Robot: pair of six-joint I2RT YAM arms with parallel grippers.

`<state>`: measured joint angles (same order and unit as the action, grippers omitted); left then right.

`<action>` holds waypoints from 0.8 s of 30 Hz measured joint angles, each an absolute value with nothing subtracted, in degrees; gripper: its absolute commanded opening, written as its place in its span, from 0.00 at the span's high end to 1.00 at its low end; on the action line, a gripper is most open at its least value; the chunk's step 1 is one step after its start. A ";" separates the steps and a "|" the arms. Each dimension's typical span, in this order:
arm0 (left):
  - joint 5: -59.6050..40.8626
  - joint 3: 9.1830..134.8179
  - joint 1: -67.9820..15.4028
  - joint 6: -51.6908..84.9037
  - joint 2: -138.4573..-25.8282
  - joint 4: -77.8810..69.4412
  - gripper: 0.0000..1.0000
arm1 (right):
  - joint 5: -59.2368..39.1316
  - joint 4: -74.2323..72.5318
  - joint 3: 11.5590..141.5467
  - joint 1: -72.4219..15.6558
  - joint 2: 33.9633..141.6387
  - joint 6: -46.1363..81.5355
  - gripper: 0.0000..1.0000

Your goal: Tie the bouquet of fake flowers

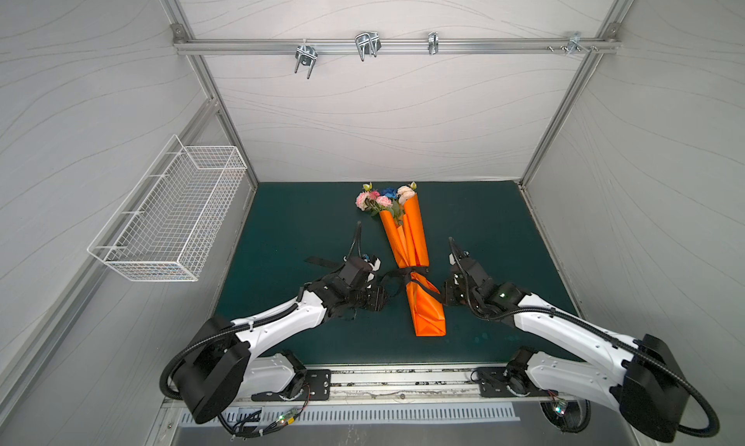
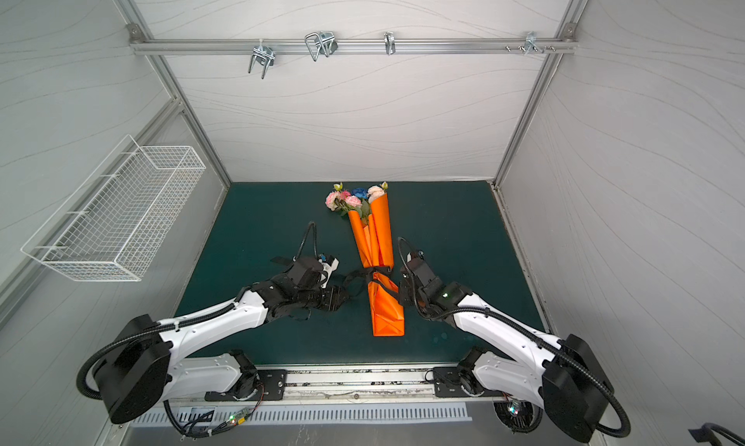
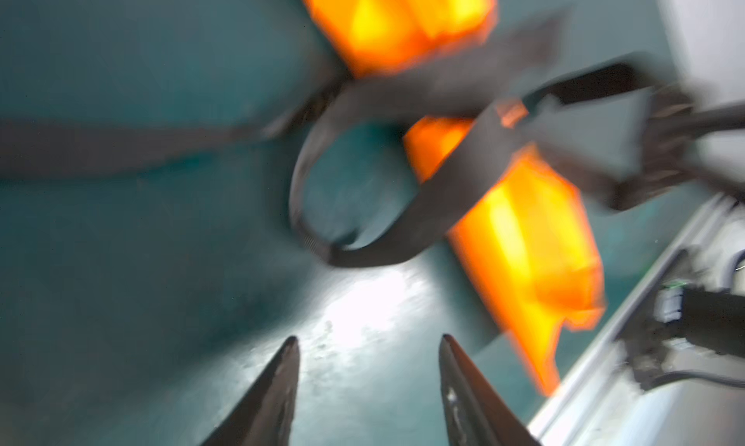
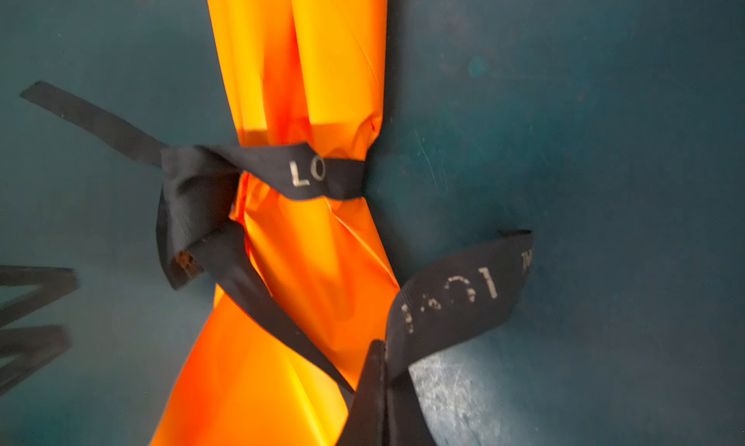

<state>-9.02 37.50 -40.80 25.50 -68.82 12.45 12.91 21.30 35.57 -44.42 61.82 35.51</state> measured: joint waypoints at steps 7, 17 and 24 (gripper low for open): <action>-5.30 48.73 -40.77 19.31 -67.61 13.43 0.38 | 12.67 20.16 37.58 -43.35 62.24 34.89 1.00; -22.57 62.48 -41.04 -10.15 -89.06 14.85 0.34 | 12.36 21.54 37.52 -42.26 61.91 36.29 1.00; -25.26 71.68 -41.04 -20.62 -99.59 21.54 0.34 | 11.44 22.98 37.41 -39.16 61.78 37.30 1.00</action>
<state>-25.26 71.68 -41.04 -20.62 -99.59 21.54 11.44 22.98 37.41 -39.16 61.78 37.30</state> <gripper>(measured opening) 0.661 0.050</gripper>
